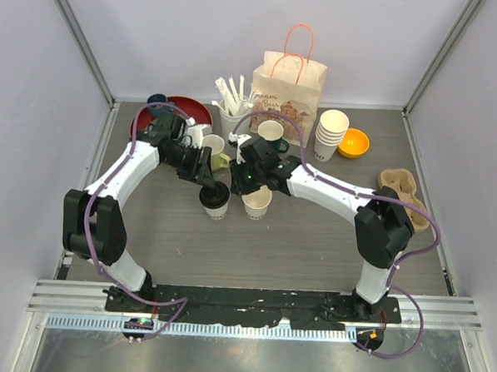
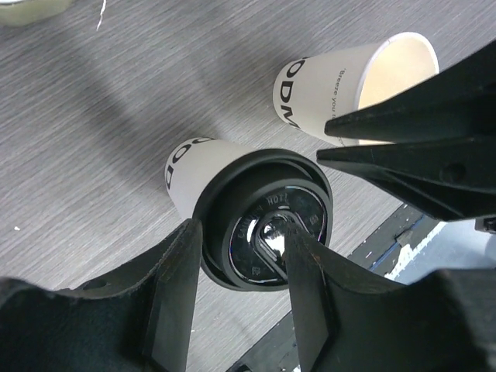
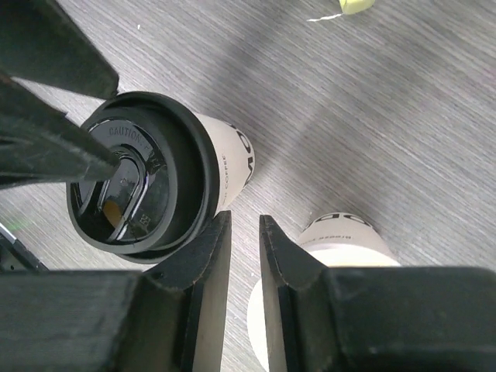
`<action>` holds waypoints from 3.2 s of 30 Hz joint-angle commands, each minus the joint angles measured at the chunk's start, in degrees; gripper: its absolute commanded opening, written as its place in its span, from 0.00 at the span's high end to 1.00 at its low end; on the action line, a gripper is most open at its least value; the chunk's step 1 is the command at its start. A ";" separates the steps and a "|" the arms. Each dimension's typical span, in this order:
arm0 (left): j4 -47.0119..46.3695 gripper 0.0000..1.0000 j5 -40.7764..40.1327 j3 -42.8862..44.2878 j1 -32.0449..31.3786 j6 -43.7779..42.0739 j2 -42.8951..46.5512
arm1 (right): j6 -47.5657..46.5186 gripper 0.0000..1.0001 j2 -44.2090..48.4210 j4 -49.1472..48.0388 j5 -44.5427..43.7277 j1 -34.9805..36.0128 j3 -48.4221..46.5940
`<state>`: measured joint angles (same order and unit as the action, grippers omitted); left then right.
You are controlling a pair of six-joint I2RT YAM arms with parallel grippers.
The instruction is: Pack the takeout coffee
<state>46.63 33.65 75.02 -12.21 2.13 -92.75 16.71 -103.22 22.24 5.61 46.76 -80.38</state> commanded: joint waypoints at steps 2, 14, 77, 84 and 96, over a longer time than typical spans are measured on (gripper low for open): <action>0.48 0.49 -0.07 -1.46 2.36 -0.02 2.75 | -0.19 0.73 -1.19 -2.29 0.63 -0.09 -4.78; 1.62 0.50 0.80 -5.32 4.74 0.07 6.17 | -3.08 0.70 -0.58 4.12 -4.11 -0.53 -10.06; -5.76 0.58 0.55 -8.67 11.15 6.65 14.26 | -1.68 0.63 -6.92 7.81 -14.82 1.57 -20.87; -9.80 0.58 -4.20 -6.38 8.26 7.18 12.42 | 7.19 0.52 -3.04 4.40 -16.07 5.44 -15.34; -13.14 0.62 -5.44 -7.61 7.29 8.86 11.01 | 13.35 0.54 -5.76 2.46 -12.30 6.50 -15.42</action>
<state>36.67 28.95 66.61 -4.56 10.37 -82.56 27.44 -109.12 27.40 -7.97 53.45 -95.11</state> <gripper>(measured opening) 0.384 0.456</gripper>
